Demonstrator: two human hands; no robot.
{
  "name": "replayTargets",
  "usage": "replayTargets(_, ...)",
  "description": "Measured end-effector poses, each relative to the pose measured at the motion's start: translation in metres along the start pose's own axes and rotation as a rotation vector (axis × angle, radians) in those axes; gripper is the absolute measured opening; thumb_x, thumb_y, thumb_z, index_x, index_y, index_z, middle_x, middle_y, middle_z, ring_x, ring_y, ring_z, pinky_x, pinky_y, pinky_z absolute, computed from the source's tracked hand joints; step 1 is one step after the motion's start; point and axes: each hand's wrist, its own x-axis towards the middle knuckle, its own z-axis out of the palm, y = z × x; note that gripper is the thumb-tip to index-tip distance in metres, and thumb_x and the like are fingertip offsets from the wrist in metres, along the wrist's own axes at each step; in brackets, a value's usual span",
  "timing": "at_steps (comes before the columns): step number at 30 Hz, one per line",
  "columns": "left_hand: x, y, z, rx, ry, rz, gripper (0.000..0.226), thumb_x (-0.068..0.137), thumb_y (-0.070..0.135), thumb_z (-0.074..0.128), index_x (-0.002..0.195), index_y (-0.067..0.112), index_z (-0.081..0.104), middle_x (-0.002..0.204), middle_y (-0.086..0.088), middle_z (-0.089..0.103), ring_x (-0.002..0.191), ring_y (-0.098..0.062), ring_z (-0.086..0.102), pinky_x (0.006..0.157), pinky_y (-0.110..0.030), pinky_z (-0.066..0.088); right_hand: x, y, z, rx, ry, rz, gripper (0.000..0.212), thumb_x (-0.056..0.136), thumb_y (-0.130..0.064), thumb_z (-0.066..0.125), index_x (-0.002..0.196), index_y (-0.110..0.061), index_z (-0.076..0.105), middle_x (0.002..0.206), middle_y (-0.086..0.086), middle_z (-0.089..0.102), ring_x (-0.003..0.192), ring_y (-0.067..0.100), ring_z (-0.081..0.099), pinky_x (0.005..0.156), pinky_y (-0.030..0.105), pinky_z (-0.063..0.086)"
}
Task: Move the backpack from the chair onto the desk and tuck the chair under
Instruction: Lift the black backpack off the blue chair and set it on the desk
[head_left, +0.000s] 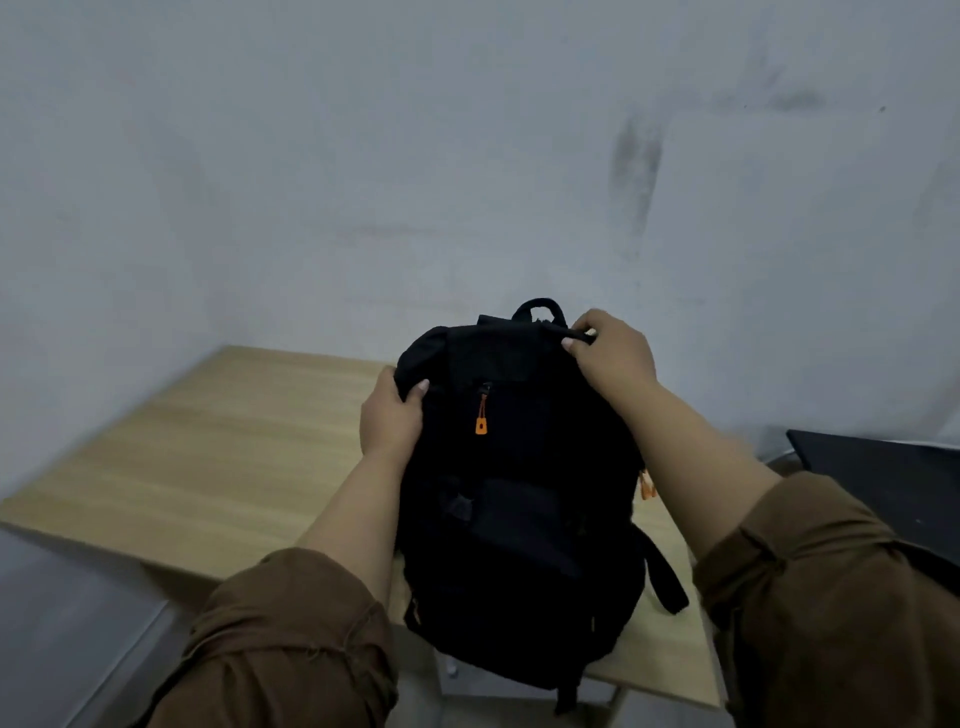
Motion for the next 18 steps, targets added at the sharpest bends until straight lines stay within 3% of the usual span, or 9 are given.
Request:
replayTargets(2, 0.013, 0.002, 0.015, 0.035, 0.021, -0.019, 0.026, 0.091, 0.032, 0.056, 0.105, 0.010, 0.055, 0.095, -0.009, 0.064, 0.085, -0.026, 0.058, 0.074, -0.033, 0.044, 0.009, 0.023, 0.003, -0.045, -0.006, 0.044, 0.027, 0.089, -0.029, 0.057, 0.116, -0.027, 0.057, 0.113, 0.009, 0.060, 0.110, 0.035, 0.056, 0.092, 0.043, 0.048)
replayTargets(5, 0.031, 0.005, 0.035, 0.068, 0.041, -0.052, 0.026, 0.091, 0.032, 0.055, 0.102, 0.009, 0.054, 0.092, -0.008, 0.063, 0.084, -0.028, 0.058, 0.075, -0.035, 0.046, 0.012, 0.052, 0.009, -0.030, -0.010, 0.166, 0.062, 0.086, -0.035, 0.063, 0.141, -0.025, 0.036, 0.133, 0.016, 0.045, 0.120, 0.040, 0.050, 0.099, 0.047, 0.045)
replayTargets(8, 0.044, 0.004, 0.052, 0.092, 0.051, -0.083, 0.026, 0.092, 0.033, 0.054, 0.101, 0.008, 0.054, 0.090, -0.007, 0.061, 0.081, -0.027, 0.056, 0.072, -0.033, 0.042, 0.011, 0.077, 0.021, 0.173, -0.069, 0.352, 0.084, 0.078, -0.036, 0.071, 0.146, -0.020, 0.025, 0.136, 0.015, 0.045, 0.117, 0.038, 0.055, 0.095, 0.043, 0.048)
replayTargets(11, 0.052, -0.002, 0.074, 0.075, 0.059, -0.123, 0.029, 0.093, 0.034, 0.054, 0.101, 0.007, 0.055, 0.089, -0.006, 0.059, 0.083, -0.027, 0.056, 0.072, -0.032, 0.040, 0.017, 0.100, 0.041, 0.384, -0.083, 0.538, 0.072, 0.070, -0.030, 0.079, 0.129, -0.011, 0.041, 0.124, 0.012, 0.061, 0.104, 0.034, 0.063, 0.091, 0.046, 0.054)
replayTargets(15, 0.055, -0.029, 0.100, 0.082, -0.006, -0.222, 0.039, 0.090, 0.041, 0.056, 0.108, 0.007, 0.054, 0.102, -0.010, 0.063, 0.091, -0.029, 0.058, 0.075, -0.034, 0.042, 0.039, 0.114, 0.067, 0.343, 0.015, 0.567, 0.053, 0.072, -0.028, 0.078, 0.116, -0.010, 0.053, 0.110, 0.010, 0.067, 0.097, 0.033, 0.065, 0.084, 0.040, 0.055)
replayTargets(18, 0.064, -0.058, 0.117, 0.245, -0.128, -0.257, 0.038, 0.089, 0.035, 0.056, 0.113, 0.006, 0.053, 0.111, -0.016, 0.064, 0.102, -0.037, 0.061, 0.076, -0.037, 0.045, 0.062, 0.122, 0.079, 0.309, 0.038, 0.567, 0.049, 0.076, -0.028, 0.075, 0.116, -0.011, 0.052, 0.108, 0.009, 0.066, 0.094, 0.032, 0.064, 0.073, 0.034, 0.047)
